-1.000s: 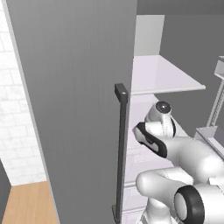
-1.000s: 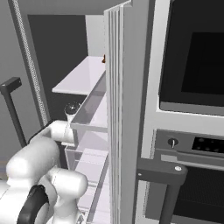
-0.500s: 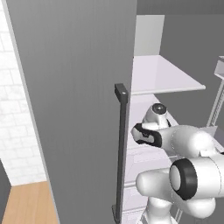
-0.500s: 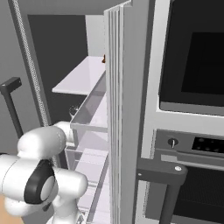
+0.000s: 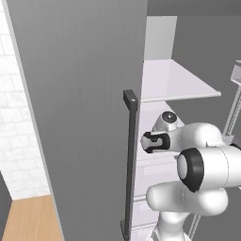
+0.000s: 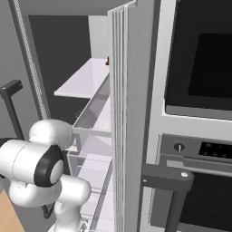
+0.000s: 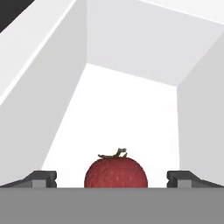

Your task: Take the strawberry from the fridge and place it on top of the pancake, located on the dining counter.

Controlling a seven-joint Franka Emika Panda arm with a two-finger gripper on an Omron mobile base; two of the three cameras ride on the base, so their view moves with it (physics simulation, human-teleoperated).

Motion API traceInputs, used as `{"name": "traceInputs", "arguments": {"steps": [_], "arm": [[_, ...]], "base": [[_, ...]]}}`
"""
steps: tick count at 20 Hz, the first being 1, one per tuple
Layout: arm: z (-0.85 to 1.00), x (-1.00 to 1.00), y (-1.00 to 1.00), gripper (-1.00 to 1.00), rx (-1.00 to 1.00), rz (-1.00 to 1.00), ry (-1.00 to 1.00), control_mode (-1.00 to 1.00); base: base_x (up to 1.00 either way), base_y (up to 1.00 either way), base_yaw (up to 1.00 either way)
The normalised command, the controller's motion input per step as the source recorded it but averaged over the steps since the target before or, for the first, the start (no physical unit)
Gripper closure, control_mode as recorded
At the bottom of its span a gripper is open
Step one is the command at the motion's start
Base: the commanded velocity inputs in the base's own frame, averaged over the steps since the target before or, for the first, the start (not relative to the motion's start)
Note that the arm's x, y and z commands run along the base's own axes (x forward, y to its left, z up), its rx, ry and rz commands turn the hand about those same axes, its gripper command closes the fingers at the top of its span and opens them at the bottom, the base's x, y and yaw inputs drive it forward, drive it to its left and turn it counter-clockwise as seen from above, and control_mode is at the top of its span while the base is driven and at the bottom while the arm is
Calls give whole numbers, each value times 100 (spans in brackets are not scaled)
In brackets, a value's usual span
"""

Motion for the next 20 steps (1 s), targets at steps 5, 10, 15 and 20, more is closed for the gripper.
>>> {"name": "traceInputs", "arguments": {"steps": [5, 10, 15, 20], "arm": [[-15, 12, 0, -100, 0, 0, 0, -100], [-31, 0, -17, -100, 0, 0, 0, -100], [-38, 0, -1, -100, 0, 0, 3, -100], [-53, -1, -2, 100, 0, 0, 1, -100]], "base": [[0, 0, 0], [0, 0, 0], [0, 0, 0], [0, 0, 0]]}}
